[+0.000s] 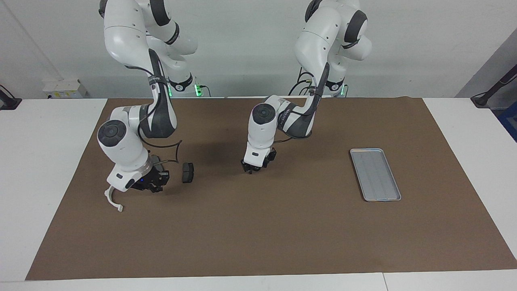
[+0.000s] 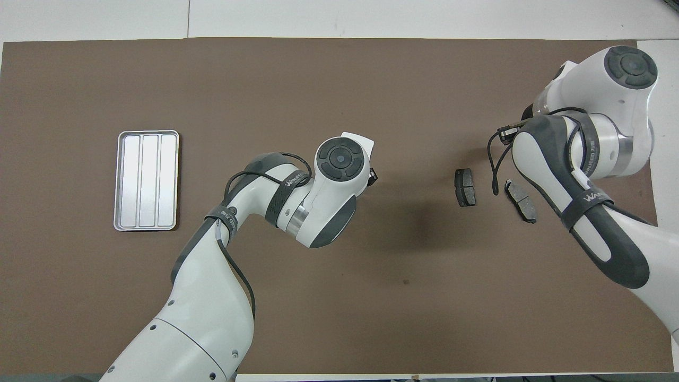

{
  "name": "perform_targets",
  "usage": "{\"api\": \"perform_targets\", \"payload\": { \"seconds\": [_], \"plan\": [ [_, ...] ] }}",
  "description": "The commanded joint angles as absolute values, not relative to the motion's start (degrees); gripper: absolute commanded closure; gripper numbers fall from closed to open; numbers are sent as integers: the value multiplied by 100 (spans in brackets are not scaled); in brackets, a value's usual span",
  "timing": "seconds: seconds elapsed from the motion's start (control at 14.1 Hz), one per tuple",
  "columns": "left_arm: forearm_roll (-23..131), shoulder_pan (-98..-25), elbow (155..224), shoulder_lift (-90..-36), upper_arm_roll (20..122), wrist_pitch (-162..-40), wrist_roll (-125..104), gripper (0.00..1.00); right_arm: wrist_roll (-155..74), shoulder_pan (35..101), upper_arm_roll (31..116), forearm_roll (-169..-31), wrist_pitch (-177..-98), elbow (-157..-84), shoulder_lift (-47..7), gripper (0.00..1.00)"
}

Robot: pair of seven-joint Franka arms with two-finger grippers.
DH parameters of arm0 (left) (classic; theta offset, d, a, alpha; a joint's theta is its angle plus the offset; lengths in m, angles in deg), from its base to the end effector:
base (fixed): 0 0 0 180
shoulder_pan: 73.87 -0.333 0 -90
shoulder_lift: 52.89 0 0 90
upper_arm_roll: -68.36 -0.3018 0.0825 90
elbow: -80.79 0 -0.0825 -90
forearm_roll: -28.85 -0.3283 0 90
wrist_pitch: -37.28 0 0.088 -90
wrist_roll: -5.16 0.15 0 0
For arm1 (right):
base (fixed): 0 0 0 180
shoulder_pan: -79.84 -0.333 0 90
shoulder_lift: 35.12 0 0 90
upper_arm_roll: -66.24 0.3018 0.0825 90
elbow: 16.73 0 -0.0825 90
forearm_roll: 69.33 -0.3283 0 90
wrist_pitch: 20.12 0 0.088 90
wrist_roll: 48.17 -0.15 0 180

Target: Pick bearing gear from pile to tray

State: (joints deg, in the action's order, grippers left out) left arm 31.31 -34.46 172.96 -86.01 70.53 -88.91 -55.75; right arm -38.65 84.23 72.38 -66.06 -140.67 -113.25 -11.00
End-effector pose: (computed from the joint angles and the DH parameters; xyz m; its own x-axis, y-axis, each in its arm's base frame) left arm 0.4786 -0.4250 0.2701 0.9323 0.3594 -0.0414 0.3610 -0.9317 0.0402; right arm 0.6109 0.0083 0.3295 0.9767 0.2147 0.0002 0.2147 -0.9767 0.0056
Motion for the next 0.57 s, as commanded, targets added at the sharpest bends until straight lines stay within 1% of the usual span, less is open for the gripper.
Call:
{"api": "perform_targets", "payload": {
  "seconds": [0.0, 0.21, 0.35, 0.49],
  "plan": [
    [3114, -3336, 17386, -8594, 6950, -8998, -5645, 69, -3965, 8441, 7274, -6582, -13912, -11016, -1121, 100],
    [3105, -3336, 17351, -8585, 6932, -8806, -5645, 90, -4052, 8380, 7283, -6582, -13895, -10867, -1121, 100],
    [3096, -3397, 17159, -8567, 6924, -8393, -5645, 91, -4175, 8344, 7291, -6582, -13781, -10752, -1121, 100],
    [3070, -3441, 17149, -8445, 6819, -8278, -5636, 91, -4281, 8256, 7283, -6591, -13667, -10638, -1121, 100]
  ]
}}
